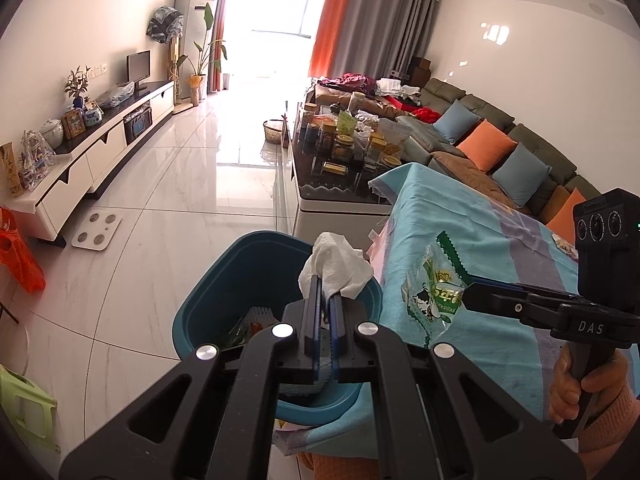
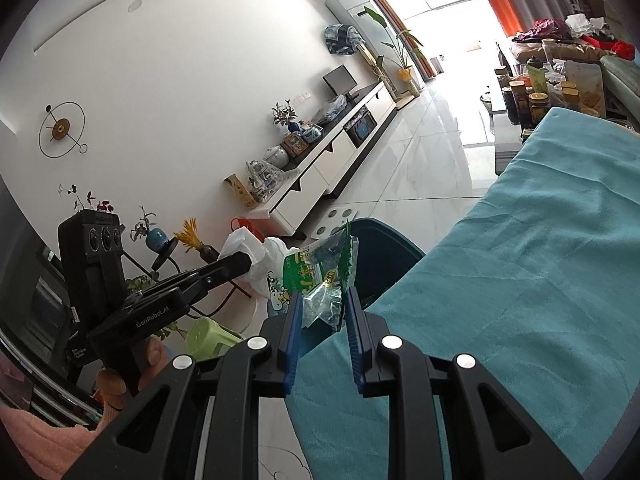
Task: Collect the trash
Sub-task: 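Lower the tissue into the bin and open the left gripper while the right gripper releases the wrapper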
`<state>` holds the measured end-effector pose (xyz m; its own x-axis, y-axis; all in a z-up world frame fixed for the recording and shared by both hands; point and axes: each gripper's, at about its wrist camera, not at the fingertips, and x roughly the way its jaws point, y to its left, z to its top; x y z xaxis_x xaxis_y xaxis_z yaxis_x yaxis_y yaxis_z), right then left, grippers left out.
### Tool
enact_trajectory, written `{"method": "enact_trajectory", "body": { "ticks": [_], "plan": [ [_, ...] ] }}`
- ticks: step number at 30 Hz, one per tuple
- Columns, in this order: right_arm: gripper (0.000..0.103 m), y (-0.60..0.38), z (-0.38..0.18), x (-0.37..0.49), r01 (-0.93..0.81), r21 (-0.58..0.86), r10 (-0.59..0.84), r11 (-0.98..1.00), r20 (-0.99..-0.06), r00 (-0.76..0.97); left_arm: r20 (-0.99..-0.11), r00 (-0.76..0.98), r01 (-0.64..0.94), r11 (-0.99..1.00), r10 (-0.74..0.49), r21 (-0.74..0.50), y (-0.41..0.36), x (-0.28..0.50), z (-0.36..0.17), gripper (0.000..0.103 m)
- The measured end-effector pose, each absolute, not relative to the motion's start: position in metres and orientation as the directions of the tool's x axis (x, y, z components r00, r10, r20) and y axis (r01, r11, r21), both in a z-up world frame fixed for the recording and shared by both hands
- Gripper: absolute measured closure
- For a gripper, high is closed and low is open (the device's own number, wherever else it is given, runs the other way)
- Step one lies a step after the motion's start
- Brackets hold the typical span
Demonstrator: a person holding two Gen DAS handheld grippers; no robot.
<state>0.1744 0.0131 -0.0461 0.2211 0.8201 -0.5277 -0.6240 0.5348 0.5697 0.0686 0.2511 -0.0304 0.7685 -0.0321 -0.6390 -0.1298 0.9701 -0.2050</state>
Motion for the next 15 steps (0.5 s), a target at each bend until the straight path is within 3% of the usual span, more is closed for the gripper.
{"method": "enact_trajectory", "body": {
  "ticks": [15],
  "plan": [
    [0.083, 0.027, -0.049, 0.177, -0.631, 0.56, 0.812, 0.538, -0.546, 0.208, -0.658, 0.753, -0.154, 0.965, -0.024, -0.211, 0.257, 0.077, -0.043, 0.099]
  ]
}}
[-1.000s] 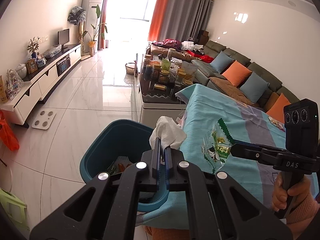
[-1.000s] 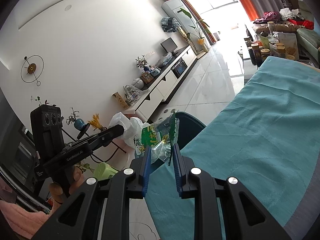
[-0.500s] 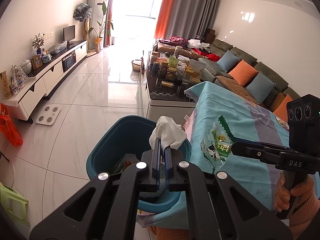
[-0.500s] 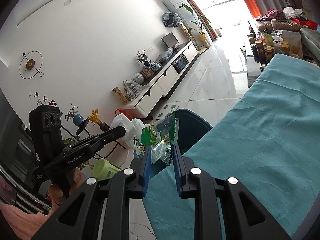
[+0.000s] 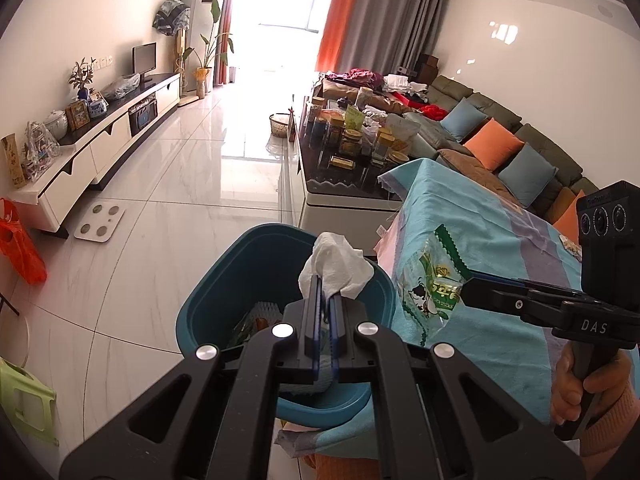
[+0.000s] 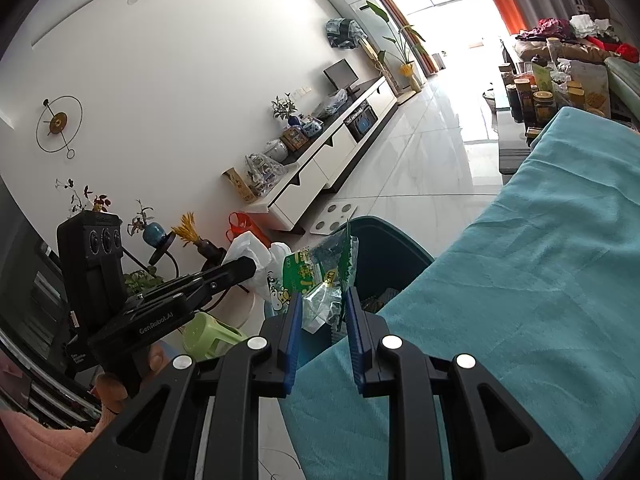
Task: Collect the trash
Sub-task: 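Lower the tissue into the bin and open the left gripper while the right gripper releases the wrapper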
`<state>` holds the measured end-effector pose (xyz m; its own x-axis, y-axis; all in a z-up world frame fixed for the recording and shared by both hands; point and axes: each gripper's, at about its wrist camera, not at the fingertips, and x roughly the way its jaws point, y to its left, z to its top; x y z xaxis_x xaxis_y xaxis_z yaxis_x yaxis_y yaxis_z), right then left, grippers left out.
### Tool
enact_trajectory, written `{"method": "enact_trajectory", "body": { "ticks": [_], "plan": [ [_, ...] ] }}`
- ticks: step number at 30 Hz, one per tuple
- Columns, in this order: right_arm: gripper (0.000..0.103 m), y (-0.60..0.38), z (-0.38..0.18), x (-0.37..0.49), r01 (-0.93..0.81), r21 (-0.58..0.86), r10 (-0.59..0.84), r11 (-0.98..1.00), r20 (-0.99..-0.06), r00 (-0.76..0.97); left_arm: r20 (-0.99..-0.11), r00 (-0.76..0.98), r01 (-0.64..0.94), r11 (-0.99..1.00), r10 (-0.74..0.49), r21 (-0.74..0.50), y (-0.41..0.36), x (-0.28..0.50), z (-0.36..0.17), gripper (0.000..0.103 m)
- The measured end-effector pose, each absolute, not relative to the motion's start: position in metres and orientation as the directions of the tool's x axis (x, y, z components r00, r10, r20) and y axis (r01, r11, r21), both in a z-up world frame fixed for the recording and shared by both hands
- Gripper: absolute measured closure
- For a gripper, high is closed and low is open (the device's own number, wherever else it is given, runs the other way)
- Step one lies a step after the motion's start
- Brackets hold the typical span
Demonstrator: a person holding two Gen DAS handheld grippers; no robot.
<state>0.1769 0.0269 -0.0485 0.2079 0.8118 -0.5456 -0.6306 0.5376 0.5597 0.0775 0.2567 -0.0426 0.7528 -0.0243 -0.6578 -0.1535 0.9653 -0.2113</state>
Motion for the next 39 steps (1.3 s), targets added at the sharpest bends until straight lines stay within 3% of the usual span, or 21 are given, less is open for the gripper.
{"method": "enact_trajectory", "body": {
  "ticks": [39],
  "plan": [
    [0.083, 0.07, -0.063, 0.182, -0.608, 0.516, 0.747, 0.603, -0.633, 0.204, -0.726, 0.688, -0.207, 0.955, -0.013, -0.213, 0.264, 0.105, -0.086, 0.099]
  ]
}}
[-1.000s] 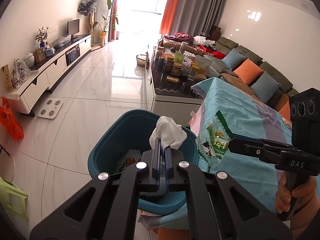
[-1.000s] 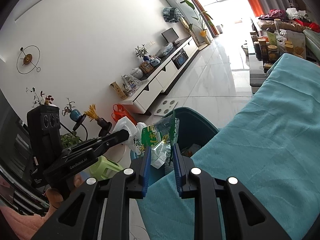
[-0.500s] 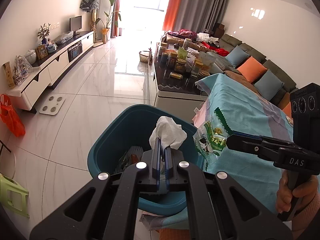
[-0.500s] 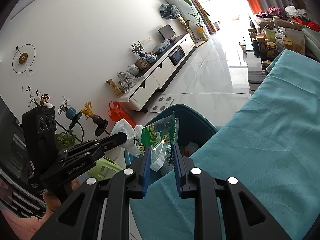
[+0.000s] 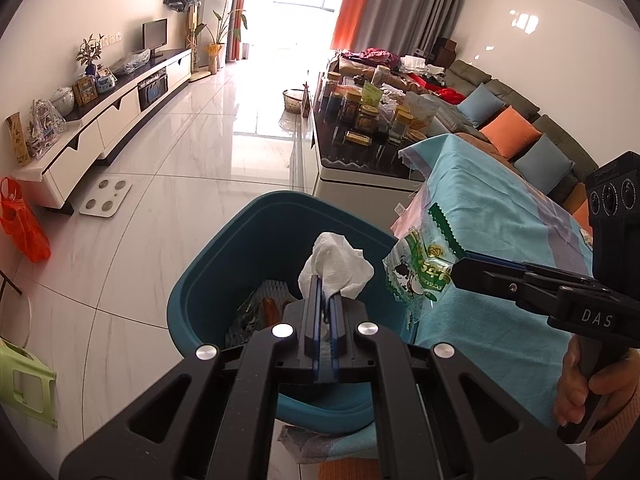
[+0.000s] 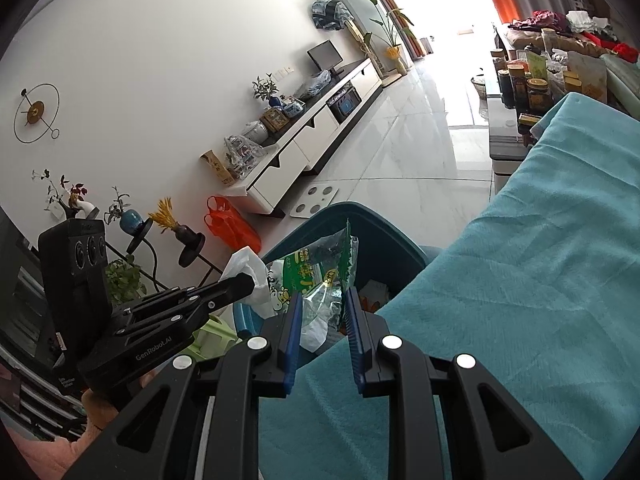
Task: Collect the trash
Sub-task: 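Lower the tissue into the bin and open the left gripper while the right gripper releases the wrapper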
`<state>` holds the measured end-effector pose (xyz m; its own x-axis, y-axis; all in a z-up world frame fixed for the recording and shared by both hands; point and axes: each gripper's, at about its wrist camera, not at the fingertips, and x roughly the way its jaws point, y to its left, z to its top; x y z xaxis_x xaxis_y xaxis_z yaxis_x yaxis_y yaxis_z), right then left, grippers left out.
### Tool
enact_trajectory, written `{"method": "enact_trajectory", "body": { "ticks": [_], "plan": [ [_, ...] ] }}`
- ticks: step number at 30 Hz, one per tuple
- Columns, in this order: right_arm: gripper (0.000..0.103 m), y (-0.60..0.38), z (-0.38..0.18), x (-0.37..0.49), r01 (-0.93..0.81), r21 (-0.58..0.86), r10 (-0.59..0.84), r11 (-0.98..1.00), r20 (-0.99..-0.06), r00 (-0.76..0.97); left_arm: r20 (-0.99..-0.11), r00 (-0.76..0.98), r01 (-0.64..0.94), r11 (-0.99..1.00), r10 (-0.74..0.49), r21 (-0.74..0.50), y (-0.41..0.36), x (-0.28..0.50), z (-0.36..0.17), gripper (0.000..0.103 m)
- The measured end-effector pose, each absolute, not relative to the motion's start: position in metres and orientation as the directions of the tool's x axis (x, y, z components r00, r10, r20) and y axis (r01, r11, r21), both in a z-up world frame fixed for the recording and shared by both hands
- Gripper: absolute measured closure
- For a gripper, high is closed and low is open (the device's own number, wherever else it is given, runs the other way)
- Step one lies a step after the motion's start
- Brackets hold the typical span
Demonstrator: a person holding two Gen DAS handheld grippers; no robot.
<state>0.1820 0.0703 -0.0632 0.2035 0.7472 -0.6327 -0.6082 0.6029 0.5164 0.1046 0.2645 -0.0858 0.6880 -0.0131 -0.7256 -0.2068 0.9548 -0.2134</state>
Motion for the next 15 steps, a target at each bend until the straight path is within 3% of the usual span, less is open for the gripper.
{"method": "enact_trajectory", "body": {
  "ticks": [15],
  "plan": [
    [0.083, 0.088, -0.067, 0.183, -0.597, 0.493, 0.713, 0.633, -0.672, 0.202, -0.752, 0.659, -0.232, 0.948, -0.013, -0.22, 0.266, 0.115, -0.104, 0.098]
  ]
}}
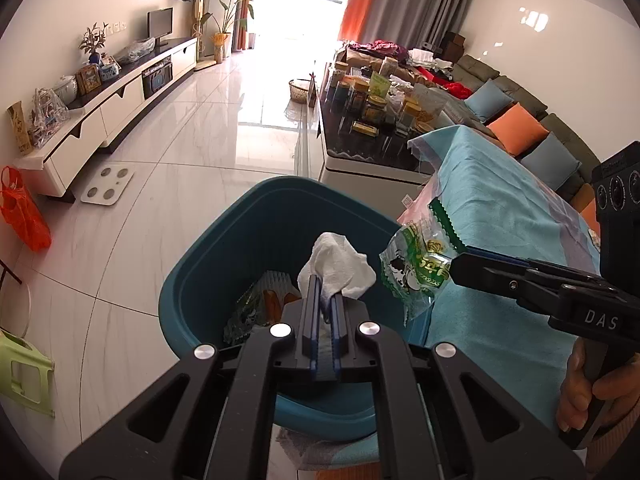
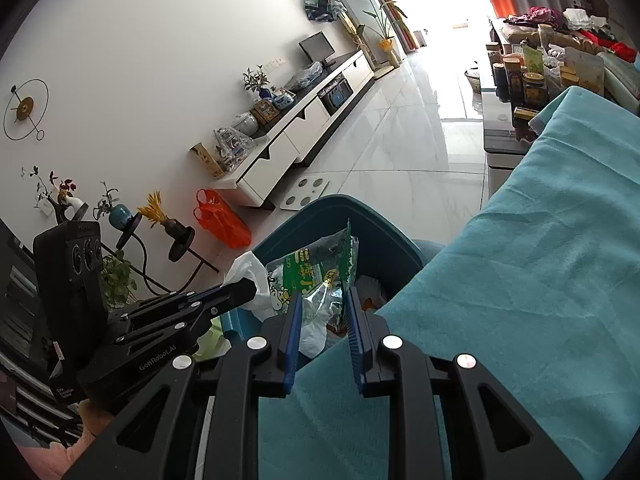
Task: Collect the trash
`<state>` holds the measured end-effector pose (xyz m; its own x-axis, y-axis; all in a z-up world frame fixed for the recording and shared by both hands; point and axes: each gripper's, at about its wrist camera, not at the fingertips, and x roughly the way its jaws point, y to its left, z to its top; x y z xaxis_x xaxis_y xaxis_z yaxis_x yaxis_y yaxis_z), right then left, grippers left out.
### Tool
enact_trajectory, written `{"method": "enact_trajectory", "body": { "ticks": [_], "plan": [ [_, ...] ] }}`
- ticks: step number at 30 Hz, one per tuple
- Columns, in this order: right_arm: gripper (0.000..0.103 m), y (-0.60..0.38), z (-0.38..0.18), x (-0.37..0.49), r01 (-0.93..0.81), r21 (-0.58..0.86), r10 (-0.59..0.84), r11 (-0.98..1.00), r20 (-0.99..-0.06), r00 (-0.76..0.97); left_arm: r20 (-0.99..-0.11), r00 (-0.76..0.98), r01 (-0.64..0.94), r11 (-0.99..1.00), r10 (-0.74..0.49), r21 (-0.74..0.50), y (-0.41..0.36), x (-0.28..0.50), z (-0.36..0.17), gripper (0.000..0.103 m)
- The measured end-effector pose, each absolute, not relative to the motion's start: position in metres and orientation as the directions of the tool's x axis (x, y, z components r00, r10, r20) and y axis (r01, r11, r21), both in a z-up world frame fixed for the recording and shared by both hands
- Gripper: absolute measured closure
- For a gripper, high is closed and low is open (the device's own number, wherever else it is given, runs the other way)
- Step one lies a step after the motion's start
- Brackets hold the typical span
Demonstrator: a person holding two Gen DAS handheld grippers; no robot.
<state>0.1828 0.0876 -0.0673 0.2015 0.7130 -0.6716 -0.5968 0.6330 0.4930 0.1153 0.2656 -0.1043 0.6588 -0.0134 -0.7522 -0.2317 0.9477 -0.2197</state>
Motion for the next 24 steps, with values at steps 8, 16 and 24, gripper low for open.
{"method": "enact_trajectory", "body": {
  "ticks": [8, 16, 24],
  "plan": [
    [0.081, 0.098, -0.07, 0.182, -0.6, 0.464, 0.685, 0.652, -0.7, 0.204, -0.769, 0.638, -0.242, 0.944, -0.021, -0.226, 0.267, 0.125, -0.117, 0.098],
    [0.075, 0.1, -0.07, 0.178, -0.606, 0.436, 0.669, 0.666, -0.707, 0.227, -0.781, 0.625, -0.274, 0.93, -0.023, -0.246, 0.272, 0.13, -0.127, 0.07],
    [0.062, 0.082, -0.058, 0.171, -0.604, 0.433, 0.686, 0.669, -0.673, 0.277, -0.744, 0.669, -0.255, 0.94, 0.003, -0.225, 0.265, 0.115, -0.108, 0.039]
  ]
}}
